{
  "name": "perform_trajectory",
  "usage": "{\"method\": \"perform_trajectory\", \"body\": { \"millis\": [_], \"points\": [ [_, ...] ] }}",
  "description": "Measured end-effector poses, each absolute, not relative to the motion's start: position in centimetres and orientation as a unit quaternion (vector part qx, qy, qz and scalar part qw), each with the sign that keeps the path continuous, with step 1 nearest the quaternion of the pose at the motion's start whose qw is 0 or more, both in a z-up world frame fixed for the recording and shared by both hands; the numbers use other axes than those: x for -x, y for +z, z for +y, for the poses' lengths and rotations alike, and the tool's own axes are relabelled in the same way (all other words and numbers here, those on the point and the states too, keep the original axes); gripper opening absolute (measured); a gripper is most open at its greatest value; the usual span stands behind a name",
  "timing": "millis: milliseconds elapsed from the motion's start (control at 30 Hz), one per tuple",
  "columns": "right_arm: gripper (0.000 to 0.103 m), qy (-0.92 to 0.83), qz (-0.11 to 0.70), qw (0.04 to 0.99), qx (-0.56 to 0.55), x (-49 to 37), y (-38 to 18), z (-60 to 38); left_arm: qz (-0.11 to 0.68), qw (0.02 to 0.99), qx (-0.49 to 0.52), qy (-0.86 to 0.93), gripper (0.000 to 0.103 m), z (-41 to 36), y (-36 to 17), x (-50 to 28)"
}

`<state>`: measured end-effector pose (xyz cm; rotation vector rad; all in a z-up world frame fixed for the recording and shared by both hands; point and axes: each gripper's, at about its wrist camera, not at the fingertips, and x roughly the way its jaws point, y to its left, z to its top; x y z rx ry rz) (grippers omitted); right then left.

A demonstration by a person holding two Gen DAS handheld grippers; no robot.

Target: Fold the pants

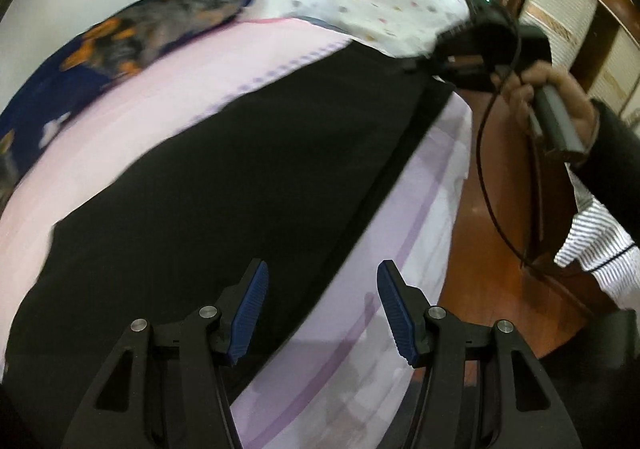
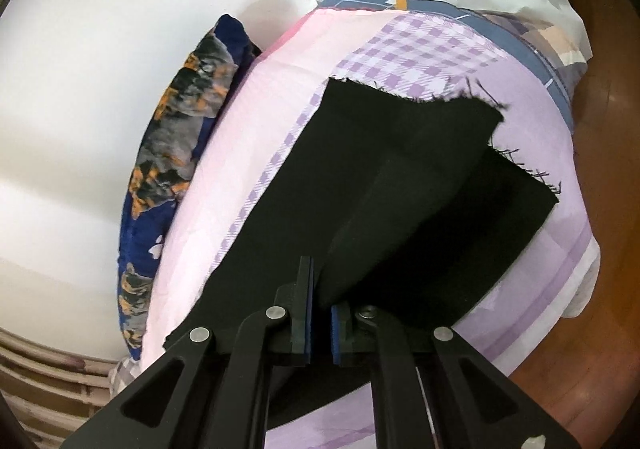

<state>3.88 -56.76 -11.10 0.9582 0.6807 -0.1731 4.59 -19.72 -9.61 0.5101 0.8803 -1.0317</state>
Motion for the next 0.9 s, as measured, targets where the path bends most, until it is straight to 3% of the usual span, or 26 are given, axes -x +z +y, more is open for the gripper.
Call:
{"method": "perform_trajectory", "body": {
  "millis": [267, 433, 533, 900],
  "points": [
    [0.007, -0.073, 0.310, 0.830, -0.458, -3.3, -10.4, -57.7, 0.403, 0.758, -0.260, -0.442, 0.055, -23.7, -11.8, -5.0],
    [0.007, -0.073, 0.305, 0.828, -0.465, -2.9, -10.9, -58.5, 0.418, 0.754, -0.238, -0.448, 0.011, -24.7, -12.3, -6.2],
    [0.009, -0.086, 0.303, 0.828, -0.464, -2.7, -11.1, -59.2, 0.422, 0.754, -0.232, -0.447, 0.007, -25.1, -12.4, -6.8],
    [0.010, -0.136, 0.297, 0.806, -0.495, -1.9, -12.9, -63.2, 0.417, 0.756, -0.233, -0.448, 0.006, -25.1, -12.2, -6.6]
  ]
}}
